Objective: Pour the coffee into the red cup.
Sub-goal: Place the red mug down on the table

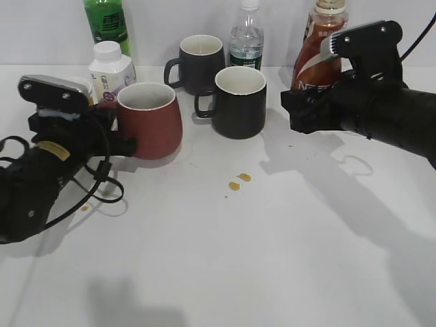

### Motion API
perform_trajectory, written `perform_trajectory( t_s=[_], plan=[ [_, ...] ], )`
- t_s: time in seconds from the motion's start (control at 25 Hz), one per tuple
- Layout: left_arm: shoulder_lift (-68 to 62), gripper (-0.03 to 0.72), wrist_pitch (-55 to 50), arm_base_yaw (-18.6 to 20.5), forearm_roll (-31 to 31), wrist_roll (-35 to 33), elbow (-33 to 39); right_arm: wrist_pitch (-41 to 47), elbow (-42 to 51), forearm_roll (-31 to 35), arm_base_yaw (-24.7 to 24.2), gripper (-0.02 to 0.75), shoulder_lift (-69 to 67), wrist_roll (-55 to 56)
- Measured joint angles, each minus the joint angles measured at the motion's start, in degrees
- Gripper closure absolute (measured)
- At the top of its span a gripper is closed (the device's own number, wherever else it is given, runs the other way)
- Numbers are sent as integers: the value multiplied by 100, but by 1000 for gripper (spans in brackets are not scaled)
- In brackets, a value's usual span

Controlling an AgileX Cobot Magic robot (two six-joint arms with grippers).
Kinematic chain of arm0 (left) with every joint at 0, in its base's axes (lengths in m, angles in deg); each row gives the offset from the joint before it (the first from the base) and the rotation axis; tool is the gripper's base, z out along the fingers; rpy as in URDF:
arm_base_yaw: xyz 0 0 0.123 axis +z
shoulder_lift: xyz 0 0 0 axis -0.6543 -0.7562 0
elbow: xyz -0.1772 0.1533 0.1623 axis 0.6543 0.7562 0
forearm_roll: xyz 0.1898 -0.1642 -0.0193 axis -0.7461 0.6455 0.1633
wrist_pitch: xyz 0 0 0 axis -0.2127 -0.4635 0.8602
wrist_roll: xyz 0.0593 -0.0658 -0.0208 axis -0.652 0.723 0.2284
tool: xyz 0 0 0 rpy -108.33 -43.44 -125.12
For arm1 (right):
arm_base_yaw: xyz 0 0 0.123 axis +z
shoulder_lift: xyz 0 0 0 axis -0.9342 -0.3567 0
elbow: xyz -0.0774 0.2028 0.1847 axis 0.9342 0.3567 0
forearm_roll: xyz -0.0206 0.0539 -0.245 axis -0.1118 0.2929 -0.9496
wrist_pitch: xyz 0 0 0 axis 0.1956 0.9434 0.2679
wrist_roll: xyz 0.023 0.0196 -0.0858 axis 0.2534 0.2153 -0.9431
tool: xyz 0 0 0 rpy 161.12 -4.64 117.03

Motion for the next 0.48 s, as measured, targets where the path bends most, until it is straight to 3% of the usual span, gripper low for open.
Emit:
perform_trajectory(
  t_s=[0.48],
  plan=[
    [-216,608,-139,0,-5,7,-152,-7,6,5,0,224,0,-5]
  ],
)
